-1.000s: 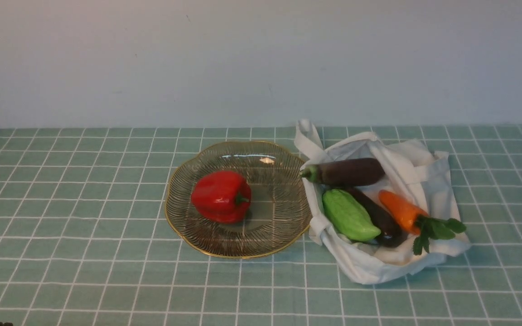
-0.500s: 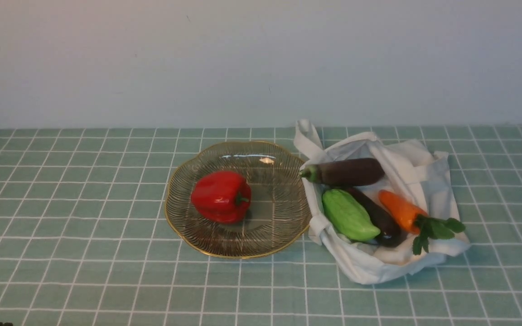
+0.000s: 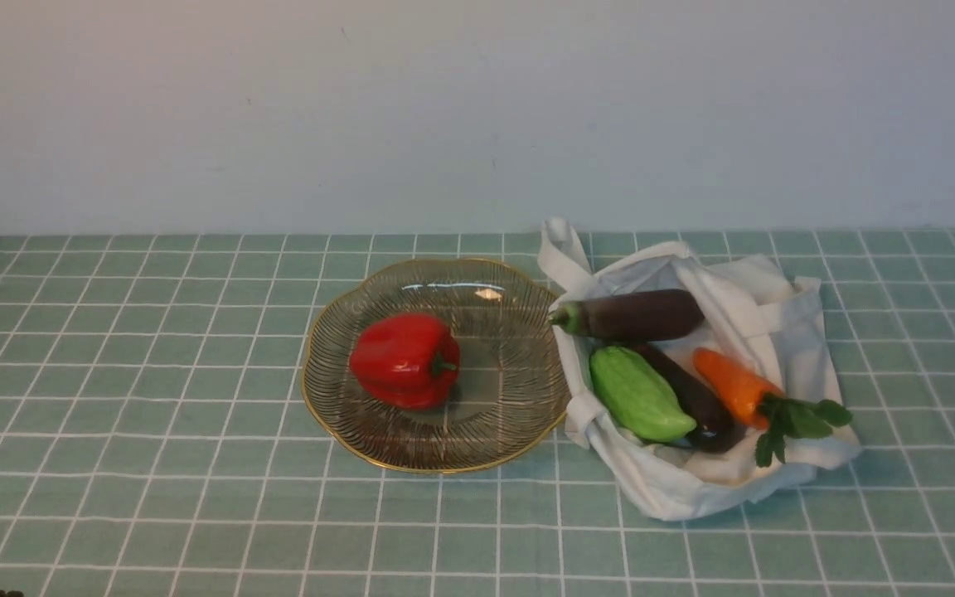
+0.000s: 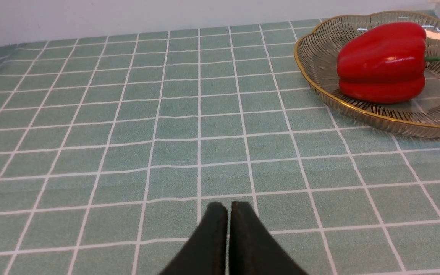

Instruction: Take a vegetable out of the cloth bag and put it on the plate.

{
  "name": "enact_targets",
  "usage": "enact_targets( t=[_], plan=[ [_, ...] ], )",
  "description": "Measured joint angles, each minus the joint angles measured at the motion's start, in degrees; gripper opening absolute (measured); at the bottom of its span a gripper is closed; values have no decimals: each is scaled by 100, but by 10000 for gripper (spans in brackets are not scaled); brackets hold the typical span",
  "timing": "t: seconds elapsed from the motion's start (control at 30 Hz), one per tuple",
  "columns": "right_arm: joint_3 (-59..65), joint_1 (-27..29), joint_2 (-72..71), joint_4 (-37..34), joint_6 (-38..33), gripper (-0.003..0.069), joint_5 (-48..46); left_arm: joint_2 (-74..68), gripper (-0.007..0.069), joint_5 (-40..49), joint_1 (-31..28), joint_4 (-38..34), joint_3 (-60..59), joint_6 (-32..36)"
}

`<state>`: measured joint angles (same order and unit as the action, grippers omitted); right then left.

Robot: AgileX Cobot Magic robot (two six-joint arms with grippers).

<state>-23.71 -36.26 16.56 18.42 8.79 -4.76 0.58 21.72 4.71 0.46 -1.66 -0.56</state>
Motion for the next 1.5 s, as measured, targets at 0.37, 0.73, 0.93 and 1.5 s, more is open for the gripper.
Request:
enact_targets(
  t=[0.37,0.73,0.93,1.5],
  plan=[
    [0,0,0,88,4,-15,-86,0,-4,0,0,0,0,0],
    [0,0,0,100,4,-15,-90,0,-4,0,0,0,0,0],
    [12,0,0,94,4,-15,-90,0,-4,0,0,0,0,0],
    [1018,1205,-519,-929,-589,-15,-304,0,-4,0,0,0,0,0]
  ],
)
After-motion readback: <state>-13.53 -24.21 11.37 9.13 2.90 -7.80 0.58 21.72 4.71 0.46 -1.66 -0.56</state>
